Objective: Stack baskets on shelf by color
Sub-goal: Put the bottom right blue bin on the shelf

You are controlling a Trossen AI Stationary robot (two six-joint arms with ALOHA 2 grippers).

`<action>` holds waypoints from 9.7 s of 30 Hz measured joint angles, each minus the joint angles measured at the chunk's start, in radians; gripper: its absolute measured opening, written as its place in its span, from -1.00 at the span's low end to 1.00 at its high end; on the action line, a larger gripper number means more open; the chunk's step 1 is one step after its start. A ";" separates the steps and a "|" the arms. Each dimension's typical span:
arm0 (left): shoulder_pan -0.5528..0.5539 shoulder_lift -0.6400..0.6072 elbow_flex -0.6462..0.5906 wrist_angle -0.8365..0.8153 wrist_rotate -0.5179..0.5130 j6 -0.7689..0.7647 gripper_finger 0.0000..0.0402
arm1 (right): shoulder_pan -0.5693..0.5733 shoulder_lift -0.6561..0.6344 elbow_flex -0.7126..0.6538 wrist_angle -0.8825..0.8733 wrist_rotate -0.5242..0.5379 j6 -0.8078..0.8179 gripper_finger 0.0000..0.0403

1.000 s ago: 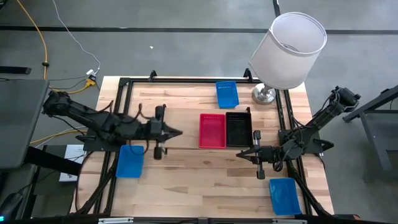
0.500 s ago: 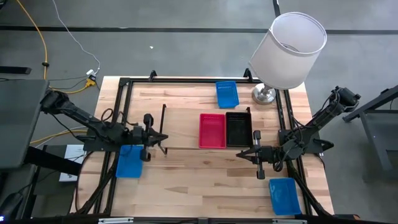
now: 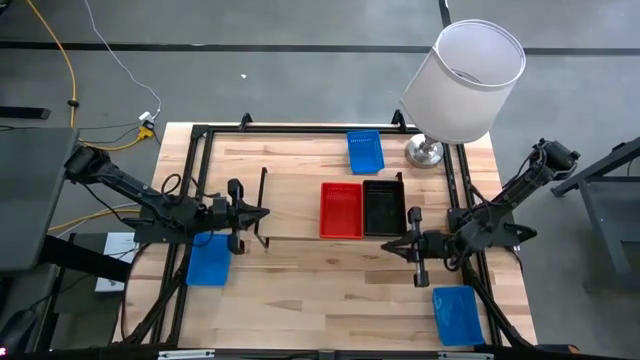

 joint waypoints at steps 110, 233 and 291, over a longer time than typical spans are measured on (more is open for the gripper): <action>0.001 0.000 0.001 0.106 0.105 0.147 -0.99 | 0.339 0.733 0.895 -1.854 -0.649 2.281 -1.00; -0.152 -0.110 0.001 0.104 0.232 0.008 -0.99 | -0.591 0.938 1.572 -1.722 -0.558 -1.344 -1.00; -0.151 -0.110 0.001 0.082 0.181 0.058 -0.99 | -0.579 0.957 1.825 -1.825 -0.370 -0.984 -0.39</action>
